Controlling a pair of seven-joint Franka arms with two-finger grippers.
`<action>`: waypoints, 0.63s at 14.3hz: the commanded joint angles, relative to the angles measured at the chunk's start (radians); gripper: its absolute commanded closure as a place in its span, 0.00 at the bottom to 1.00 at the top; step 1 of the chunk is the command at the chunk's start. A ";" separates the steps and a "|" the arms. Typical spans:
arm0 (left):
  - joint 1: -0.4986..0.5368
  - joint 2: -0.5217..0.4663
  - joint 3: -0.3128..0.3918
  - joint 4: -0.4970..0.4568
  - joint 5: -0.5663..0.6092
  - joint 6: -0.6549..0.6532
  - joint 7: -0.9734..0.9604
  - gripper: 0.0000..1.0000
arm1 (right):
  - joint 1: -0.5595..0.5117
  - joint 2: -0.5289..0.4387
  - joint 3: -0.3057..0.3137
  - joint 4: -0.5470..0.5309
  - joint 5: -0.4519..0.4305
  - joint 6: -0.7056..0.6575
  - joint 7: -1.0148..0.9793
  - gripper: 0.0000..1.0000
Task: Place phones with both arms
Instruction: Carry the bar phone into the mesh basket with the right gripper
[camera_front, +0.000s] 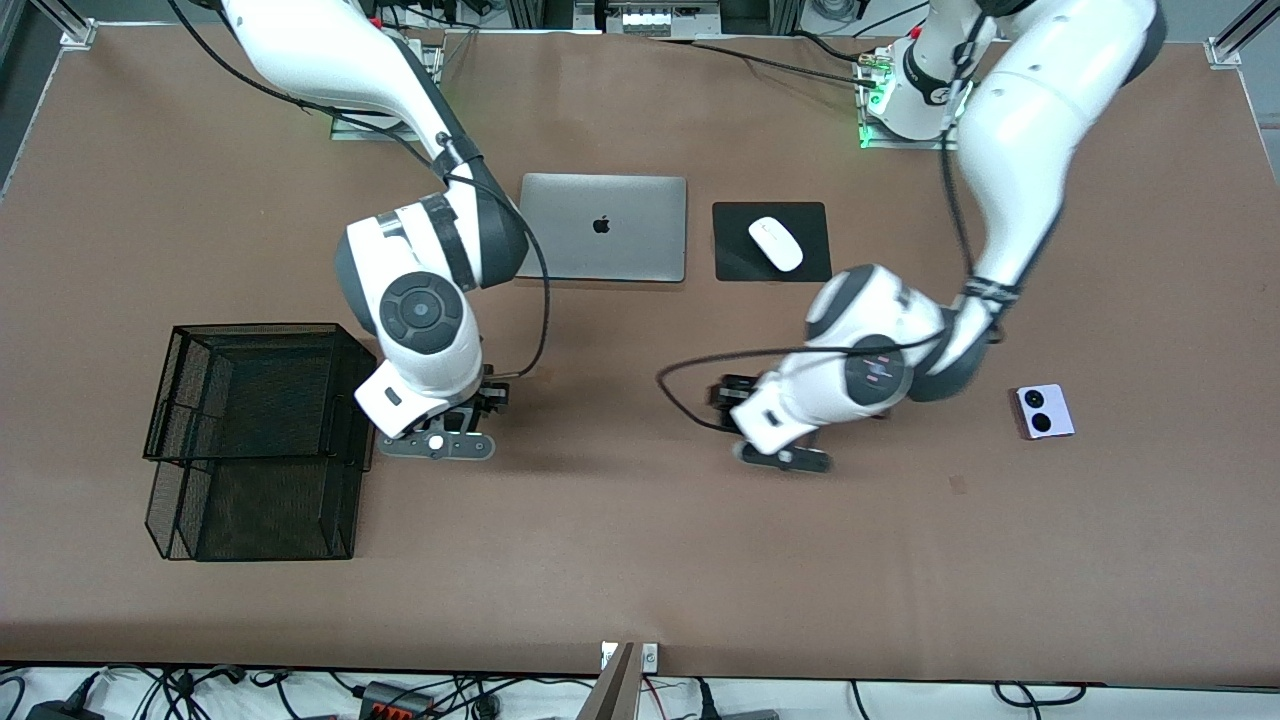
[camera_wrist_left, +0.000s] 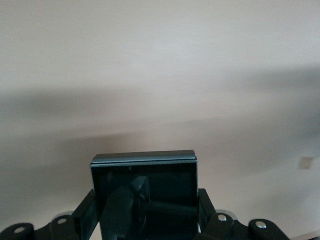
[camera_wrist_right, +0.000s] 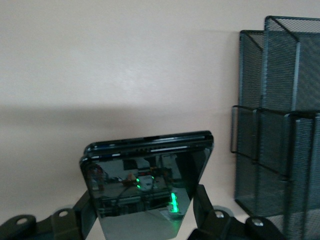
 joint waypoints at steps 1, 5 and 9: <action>-0.075 0.041 0.005 0.006 -0.024 0.111 -0.085 0.74 | -0.079 -0.101 0.019 -0.100 -0.001 -0.023 -0.123 0.80; -0.159 0.093 0.007 0.006 -0.024 0.240 -0.171 0.74 | -0.197 -0.146 0.019 -0.108 0.002 -0.104 -0.273 0.82; -0.226 0.124 0.011 0.003 -0.021 0.304 -0.219 0.74 | -0.283 -0.166 0.019 -0.105 0.008 -0.180 -0.382 0.82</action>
